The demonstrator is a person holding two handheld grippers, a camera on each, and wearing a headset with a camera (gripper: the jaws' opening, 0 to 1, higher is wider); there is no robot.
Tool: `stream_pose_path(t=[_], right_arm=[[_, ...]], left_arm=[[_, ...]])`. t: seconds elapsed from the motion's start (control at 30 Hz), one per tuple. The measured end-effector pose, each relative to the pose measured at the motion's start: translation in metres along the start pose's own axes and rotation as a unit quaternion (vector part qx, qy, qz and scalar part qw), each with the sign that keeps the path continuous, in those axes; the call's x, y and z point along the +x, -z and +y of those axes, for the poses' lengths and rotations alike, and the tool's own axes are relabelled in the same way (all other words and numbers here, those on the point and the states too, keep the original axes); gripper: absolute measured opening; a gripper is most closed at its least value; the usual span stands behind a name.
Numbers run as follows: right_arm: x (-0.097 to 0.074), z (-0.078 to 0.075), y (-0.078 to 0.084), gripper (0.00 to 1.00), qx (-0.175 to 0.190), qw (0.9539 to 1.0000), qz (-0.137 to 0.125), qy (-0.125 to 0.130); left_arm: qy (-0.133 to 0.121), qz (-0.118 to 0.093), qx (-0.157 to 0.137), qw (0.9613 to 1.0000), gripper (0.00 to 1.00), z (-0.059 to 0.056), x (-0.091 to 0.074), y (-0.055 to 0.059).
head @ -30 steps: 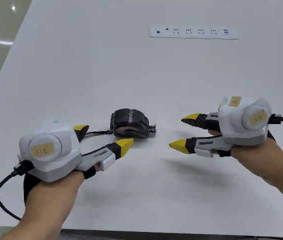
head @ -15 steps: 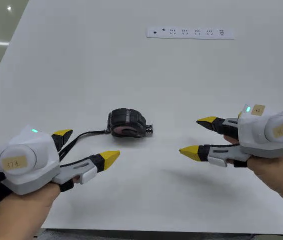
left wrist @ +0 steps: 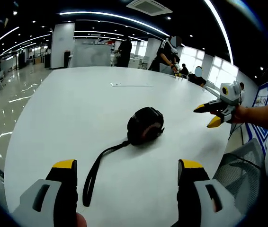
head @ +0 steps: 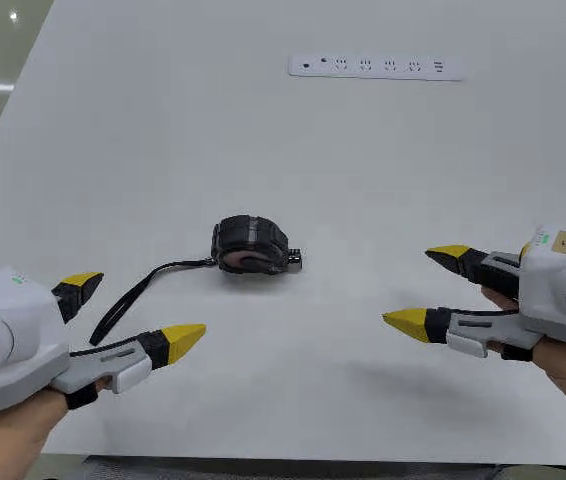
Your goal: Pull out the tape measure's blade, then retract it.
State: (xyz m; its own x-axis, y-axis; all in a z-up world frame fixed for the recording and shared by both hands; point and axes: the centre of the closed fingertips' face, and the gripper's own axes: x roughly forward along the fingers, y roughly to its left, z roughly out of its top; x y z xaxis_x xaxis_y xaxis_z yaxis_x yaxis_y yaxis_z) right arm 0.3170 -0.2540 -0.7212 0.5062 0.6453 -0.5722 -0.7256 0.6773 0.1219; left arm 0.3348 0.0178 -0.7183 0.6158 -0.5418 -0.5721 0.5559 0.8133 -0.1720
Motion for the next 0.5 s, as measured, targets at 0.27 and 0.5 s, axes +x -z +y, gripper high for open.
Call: stream_pose_path(t=[0.27, 0.5], right_arm=[[-0.013, -0.003, 0.000, 0.64, 0.009, 0.9998, -0.004, 0.019], [-0.022, -0.002, 0.003, 0.69, 0.015, 0.9995, -0.003, 0.028]], left_arm=[[0.001, 0.010, 0.009, 0.9999, 0.89, 0.006, -0.011, 0.004], [0.030, 0.014, 0.004, 0.9994, 0.93, -0.002, -0.016, 0.010]])
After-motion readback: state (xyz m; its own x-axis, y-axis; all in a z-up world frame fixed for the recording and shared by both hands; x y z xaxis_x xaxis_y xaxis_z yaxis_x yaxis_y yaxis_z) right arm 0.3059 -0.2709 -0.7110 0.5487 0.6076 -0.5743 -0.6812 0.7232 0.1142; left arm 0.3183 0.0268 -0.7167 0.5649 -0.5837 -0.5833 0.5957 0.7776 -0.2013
